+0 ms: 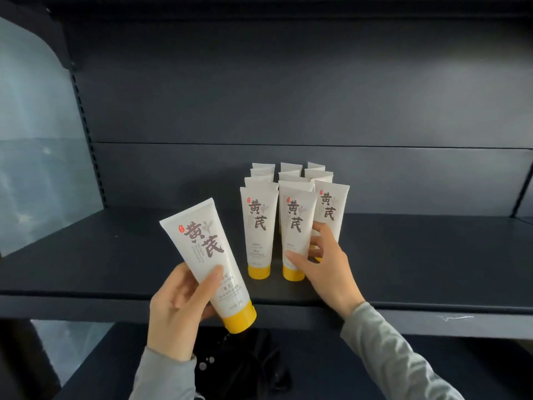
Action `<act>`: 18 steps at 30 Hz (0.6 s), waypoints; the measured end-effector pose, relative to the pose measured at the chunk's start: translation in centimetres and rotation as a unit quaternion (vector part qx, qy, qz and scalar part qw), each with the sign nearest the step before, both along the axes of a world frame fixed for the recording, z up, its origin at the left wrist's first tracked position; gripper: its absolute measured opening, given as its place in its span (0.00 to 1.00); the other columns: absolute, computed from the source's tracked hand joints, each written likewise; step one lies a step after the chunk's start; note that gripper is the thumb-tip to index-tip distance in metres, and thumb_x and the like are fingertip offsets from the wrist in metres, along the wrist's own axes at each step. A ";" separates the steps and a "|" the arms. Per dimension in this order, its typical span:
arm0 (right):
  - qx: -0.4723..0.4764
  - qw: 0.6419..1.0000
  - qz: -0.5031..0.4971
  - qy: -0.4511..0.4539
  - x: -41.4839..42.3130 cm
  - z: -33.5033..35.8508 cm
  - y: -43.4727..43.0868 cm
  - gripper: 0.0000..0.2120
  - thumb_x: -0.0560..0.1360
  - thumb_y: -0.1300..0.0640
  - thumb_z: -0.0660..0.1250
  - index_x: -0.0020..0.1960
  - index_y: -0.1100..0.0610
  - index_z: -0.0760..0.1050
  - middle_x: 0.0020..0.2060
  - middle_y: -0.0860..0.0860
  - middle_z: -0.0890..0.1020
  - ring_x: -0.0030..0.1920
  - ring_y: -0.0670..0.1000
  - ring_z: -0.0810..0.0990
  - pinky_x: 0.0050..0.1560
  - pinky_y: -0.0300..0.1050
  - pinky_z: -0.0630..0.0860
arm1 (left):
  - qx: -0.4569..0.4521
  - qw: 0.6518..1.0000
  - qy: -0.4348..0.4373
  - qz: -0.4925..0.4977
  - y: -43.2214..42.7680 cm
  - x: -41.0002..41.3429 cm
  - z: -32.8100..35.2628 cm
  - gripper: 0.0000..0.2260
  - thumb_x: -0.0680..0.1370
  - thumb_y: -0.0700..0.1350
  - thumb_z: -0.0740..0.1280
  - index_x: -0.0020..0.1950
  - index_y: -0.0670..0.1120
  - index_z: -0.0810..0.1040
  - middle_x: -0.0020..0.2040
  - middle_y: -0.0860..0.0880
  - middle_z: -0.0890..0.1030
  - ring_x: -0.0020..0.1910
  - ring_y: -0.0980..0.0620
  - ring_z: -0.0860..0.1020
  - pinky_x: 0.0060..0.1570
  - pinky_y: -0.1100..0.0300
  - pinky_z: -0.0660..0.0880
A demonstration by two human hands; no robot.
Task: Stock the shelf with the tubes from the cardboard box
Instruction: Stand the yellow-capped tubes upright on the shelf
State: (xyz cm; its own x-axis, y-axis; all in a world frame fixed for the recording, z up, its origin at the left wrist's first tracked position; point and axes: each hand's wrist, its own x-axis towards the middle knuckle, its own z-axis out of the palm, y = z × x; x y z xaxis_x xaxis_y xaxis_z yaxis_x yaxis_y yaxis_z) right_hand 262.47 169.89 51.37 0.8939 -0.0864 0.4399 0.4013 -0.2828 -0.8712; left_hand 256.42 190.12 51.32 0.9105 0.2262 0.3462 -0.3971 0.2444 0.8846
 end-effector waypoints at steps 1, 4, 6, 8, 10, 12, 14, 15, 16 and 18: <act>-0.001 1.000 -0.004 -0.001 0.0 0.0 0.1 0.24 0.72 0.58 0.72 0.62 0.44 0.66 0.50 0.38 0.77 0.48 0.38 0.77 0.39 0.26 0.74 | 0.000 1.000 -0.001 -0.004 0.3 0.1 -0.1 0.09 0.62 0.48 0.69 0.41 0.52 0.83 0.43 0.52 0.85 0.43 0.55 0.83 0.30 0.60 0.78; -0.013 1.000 -0.016 -0.003 0.1 -0.1 0.4 0.22 0.73 0.57 0.71 0.60 0.42 0.64 0.49 0.36 0.76 0.49 0.37 0.77 0.39 0.26 0.74 | -0.003 1.000 0.004 -0.008 0.9 0.4 -0.3 0.08 0.63 0.47 0.69 0.41 0.52 0.82 0.42 0.53 0.85 0.42 0.56 0.83 0.30 0.61 0.78; -0.019 1.000 -0.024 -0.002 0.1 -0.3 0.5 0.22 0.73 0.56 0.71 0.59 0.41 0.64 0.49 0.34 0.75 0.49 0.36 0.76 0.39 0.27 0.73 | -0.003 1.000 0.008 -0.006 1.1 0.4 -0.4 0.09 0.63 0.46 0.69 0.42 0.50 0.81 0.42 0.53 0.85 0.43 0.56 0.83 0.30 0.61 0.78; -0.021 0.999 -0.027 -0.004 0.1 -0.3 0.5 0.21 0.73 0.55 0.71 0.57 0.40 0.64 0.49 0.34 0.74 0.49 0.35 0.75 0.40 0.27 0.72 | -0.003 1.000 0.008 -0.005 1.0 0.4 -0.5 0.08 0.63 0.46 0.69 0.41 0.51 0.81 0.42 0.53 0.85 0.42 0.56 0.83 0.30 0.61 0.78; -0.010 0.999 -0.032 -0.010 0.0 -0.3 0.3 0.20 0.71 0.53 0.72 0.54 0.39 0.65 0.50 0.35 0.75 0.51 0.36 0.76 0.41 0.28 0.73 | -0.003 1.000 0.006 -0.002 0.6 0.3 -0.4 0.07 0.63 0.46 0.69 0.40 0.53 0.82 0.42 0.53 0.85 0.42 0.57 0.83 0.30 0.63 0.78; 0.025 0.998 -0.044 -0.030 -0.4 -0.2 -0.1 0.19 0.70 0.52 0.73 0.53 0.40 0.66 0.52 0.37 0.76 0.53 0.37 0.75 0.43 0.30 0.75 | 0.001 1.000 0.003 0.001 0.2 0.1 -0.2 0.07 0.63 0.47 0.69 0.39 0.55 0.83 0.41 0.53 0.84 0.41 0.57 0.83 0.31 0.64 0.78; 0.066 0.994 -0.054 -0.064 -1.1 -0.1 -0.8 0.18 0.69 0.50 0.73 0.54 0.42 0.67 0.52 0.36 0.76 0.54 0.34 0.75 0.42 0.30 0.75 | 0.001 1.000 -0.002 -0.002 -0.2 0.0 0.0 0.07 0.64 0.46 0.69 0.40 0.52 0.83 0.42 0.51 0.84 0.42 0.56 0.83 0.31 0.65 0.78; 0.084 0.992 -0.054 -0.082 -1.5 -0.1 -1.1 0.18 0.69 0.49 0.72 0.54 0.43 0.68 0.51 0.35 0.76 0.53 0.33 0.75 0.42 0.28 0.75 | 0.002 1.000 -0.006 -0.005 -0.4 -0.1 0.2 0.07 0.64 0.46 0.69 0.41 0.51 0.82 0.42 0.50 0.84 0.42 0.56 0.83 0.32 0.65 0.78; 0.097 0.989 -0.053 -0.098 -1.9 -0.2 -1.4 0.18 0.68 0.48 0.71 0.55 0.44 0.68 0.50 0.32 0.76 0.53 0.32 0.75 0.41 0.27 0.74 | 0.004 1.000 -0.011 -0.010 -0.6 -0.1 0.3 0.08 0.64 0.45 0.69 0.41 0.49 0.82 0.42 0.49 0.85 0.42 0.55 0.83 0.32 0.65 0.78; 0.105 0.986 -0.058 -0.116 -2.8 -0.3 -2.0 0.18 0.68 0.46 0.68 0.56 0.43 0.68 0.49 0.29 0.75 0.54 0.33 0.75 0.43 0.26 0.73 | 0.016 0.999 -0.022 -0.026 -1.3 -0.3 0.7 0.09 0.64 0.43 0.69 0.43 0.48 0.81 0.42 0.49 0.85 0.42 0.55 0.83 0.33 0.66 0.78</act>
State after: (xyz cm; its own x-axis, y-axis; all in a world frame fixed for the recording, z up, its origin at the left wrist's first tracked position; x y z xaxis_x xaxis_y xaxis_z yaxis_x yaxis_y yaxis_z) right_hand 259.68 167.91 51.07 0.7499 -0.2929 0.5932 0.5730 -0.1607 -0.8037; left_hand 256.17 188.79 52.06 0.9046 0.1677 0.3920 -0.4230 0.2377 0.8744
